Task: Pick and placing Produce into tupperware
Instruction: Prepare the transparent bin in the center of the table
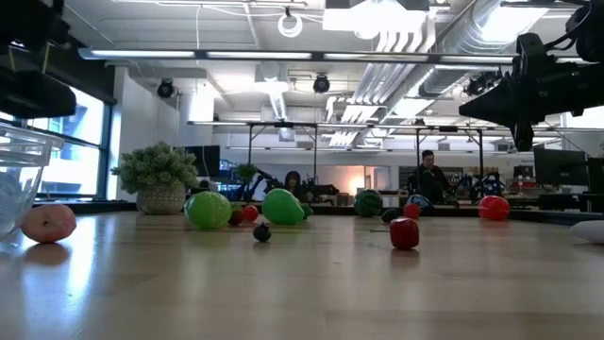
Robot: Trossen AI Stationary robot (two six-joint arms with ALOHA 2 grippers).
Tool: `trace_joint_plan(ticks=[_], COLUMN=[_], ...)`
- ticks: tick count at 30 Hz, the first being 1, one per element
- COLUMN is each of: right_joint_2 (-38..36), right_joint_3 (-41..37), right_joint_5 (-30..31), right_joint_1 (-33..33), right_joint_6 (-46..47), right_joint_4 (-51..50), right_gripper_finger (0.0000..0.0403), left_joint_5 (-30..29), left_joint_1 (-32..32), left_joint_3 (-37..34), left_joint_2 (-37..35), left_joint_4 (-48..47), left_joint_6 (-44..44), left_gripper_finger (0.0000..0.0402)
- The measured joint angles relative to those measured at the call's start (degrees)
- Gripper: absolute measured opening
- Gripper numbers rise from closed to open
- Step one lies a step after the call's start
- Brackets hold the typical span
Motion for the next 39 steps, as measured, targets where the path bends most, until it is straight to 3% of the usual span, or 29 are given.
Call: trace_joint_plan(ticks=[7, 15, 27, 39], right_joint_2=[0.0, 0.0, 0.0, 0.0], right_joint_3=[0.0, 0.0, 0.0, 0.0], right_joint_5=[0.1, 0.1, 0.2, 0.4], right_joint_1=[0.0, 0.0, 0.0, 0.0], right_joint_6=[-0.8, -1.1, -1.5, -2.4], right_joint_4=[0.0, 0.0, 0.0, 0.0], right_gripper_finger=[0.0004, 0.0004, 0.0004, 0.0004], left_joint_5=[-2.8, -1.7, -1.1, 4.9], left_joint_1=[4.5, 9.5, 18.1, 20.3], left_joint_3=[0.0, 0.0, 0.0, 0.7], left_joint_2=[0.0, 0.0, 0.0, 3.0], left_joint_4=[2.4, 11.8, 17.8, 18.8], left_joint_6=[5.7, 14.2, 24.7, 29.5], left_gripper_finger=[0.0014, 0.0014, 0.0014, 0.0014])
